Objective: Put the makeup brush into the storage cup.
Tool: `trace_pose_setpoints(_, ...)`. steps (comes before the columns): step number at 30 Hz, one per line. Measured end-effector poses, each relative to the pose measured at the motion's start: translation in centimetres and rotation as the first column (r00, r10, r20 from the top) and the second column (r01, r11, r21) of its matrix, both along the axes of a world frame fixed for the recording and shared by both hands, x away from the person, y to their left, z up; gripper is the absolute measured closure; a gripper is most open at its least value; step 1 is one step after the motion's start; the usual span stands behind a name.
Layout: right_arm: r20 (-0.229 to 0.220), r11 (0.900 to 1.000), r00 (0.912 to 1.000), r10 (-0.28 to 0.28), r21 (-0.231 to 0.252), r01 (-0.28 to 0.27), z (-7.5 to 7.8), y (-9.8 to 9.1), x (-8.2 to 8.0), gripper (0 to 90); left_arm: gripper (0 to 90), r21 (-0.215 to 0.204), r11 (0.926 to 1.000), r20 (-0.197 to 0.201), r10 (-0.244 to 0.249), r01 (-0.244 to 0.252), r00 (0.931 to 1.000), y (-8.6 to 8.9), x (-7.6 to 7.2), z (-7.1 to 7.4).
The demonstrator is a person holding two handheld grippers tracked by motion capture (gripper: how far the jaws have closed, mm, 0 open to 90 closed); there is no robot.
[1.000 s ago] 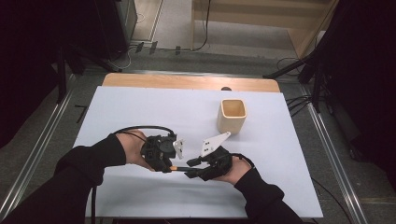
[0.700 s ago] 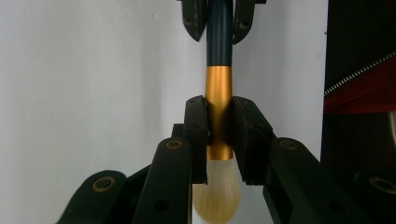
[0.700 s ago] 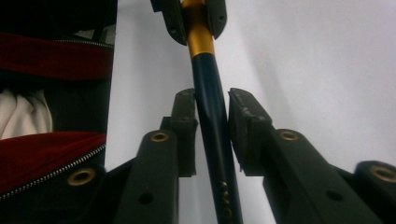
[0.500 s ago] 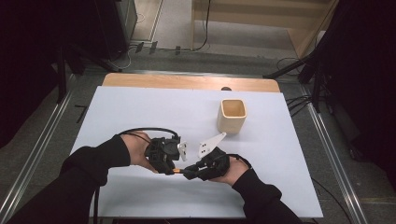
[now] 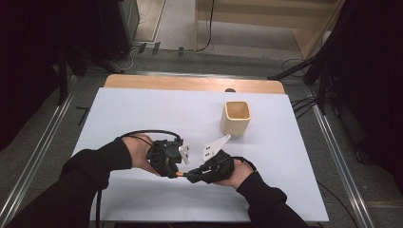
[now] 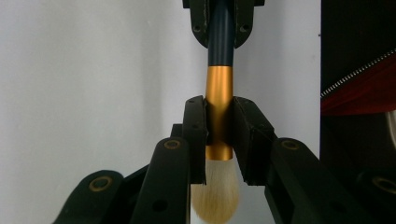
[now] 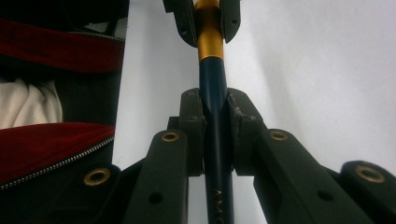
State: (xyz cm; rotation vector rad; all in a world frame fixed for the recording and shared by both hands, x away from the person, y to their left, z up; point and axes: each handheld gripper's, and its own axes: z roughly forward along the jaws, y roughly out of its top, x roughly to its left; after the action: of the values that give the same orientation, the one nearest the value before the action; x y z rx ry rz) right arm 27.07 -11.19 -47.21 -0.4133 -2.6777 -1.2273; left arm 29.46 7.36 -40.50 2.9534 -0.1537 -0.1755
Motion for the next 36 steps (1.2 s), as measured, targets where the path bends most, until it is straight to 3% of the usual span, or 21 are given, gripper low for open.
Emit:
trace_pose_setpoints(1,-0.003,1.0000,1.0000,-0.002,0.003,0.002,0.0,0.0,0.0,79.2,70.2,-0.005,0.9999,-0.007,0.014,-0.014,0.9999,0.0,0.2,0.0)
trace_pose_setpoints(4,0.002,1.0000,1.0000,-0.006,0.005,0.006,0.1,-0.3,0.1,79.2,54.1,-0.043,0.9982,-0.008,0.040,-0.040,0.9992,0.4,0.7,0.3)
trace_pose_setpoints(5,0.008,0.9999,0.9999,-0.011,0.007,0.011,0.2,-0.5,0.1,79.2,44.8,-0.068,0.9966,-0.013,0.046,-0.047,0.9989,0.6,0.9,0.5)
trace_pose_setpoints(6,0.008,0.9999,0.9999,-0.011,0.007,0.011,0.2,-0.5,0.1,79.2,44.8,-0.083,0.9949,-0.023,0.055,-0.057,0.9982,0.9,1.2,0.6)
trace_pose_setpoints(7,0.008,0.9996,0.9997,-0.025,0.012,0.024,0.3,-0.8,0.1,79.1,39.6,-0.103,0.9920,-0.027,0.071,-0.073,0.9971,1.2,1.4,0.8)
trace_pose_setpoints(10,0.011,0.9993,0.9993,-0.035,0.014,0.035,0.4,-1.1,0.2,79.1,35.2,-0.173,0.9765,-0.047,0.123,-0.129,0.9913,2.3,1.8,1.1)
trace_pose_setpoints(13,0.005,0.9979,0.9980,-0.063,0.018,0.063,0.8,-1.8,0.2,79.1,31.2,-0.229,0.9646,-0.021,0.129,-0.130,0.9914,3.5,1.9,1.4)
trace_pose_setpoints(18,0.013,0.9958,0.9964,-0.083,0.038,0.083,1.4,-2.6,-0.1,79.1,28.7,-0.290,0.9436,-0.017,0.162,-0.160,0.9866,5.3,1.9,1.5)
trace_pose_setpoints(21,0.014,0.9945,0.9948,-0.100,0.032,0.100,1.4,-3.2,-0.2,79.1,28.5,-0.302,0.9345,-0.025,0.189,-0.188,0.9816,6.2,2.0,1.4)
trace_pose_setpoints(22,0.012,0.9944,0.9949,-0.100,0.034,0.100,1.4,-3.3,-0.2,79.1,28.3,-0.313,0.9274,-0.031,0.205,-0.205,0.9782,6.4,2.0,1.4)
trace_pose_setpoints(24,0.011,0.9934,0.9939,-0.110,0.035,0.110,1.5,-3.6,-0.3,79.1,27.9,-0.318,0.9219,-0.040,0.220,-0.221,0.9746,7.0,2.1,1.4)
trace_pose_setpoints(25,0.011,0.9913,0.9920,-0.126,0.040,0.125,1.6,-3.9,-0.3,79.1,27.6,-0.324,0.9153,-0.049,0.237,-0.240,0.9703,7.1,2.0,1.3)
trace_pose_setpoints(26,0.011,0.9913,0.9920,-0.126,0.040,0.125,1.6,-3.9,-0.3,79.1,27.6,-0.319,0.9159,-0.044,0.242,-0.243,0.9692,7.3,2.0,1.2)
trace_pose_setpoints(29,0.003,0.9895,0.9903,-0.139,0.041,0.139,1.7,-4.5,-0.4,79.1,27.3,-0.330,0.9079,-0.044,0.258,-0.258,0.9651,7.7,1.6,1.0)
trace_pose_setpoints(36,0.012,0.9843,0.9851,-0.172,0.043,0.171,1.8,-5.6,-0.4,79.0,26.8,-0.370,0.8787,-0.066,0.299,-0.301,0.9520,8.4,1.0,0.1)
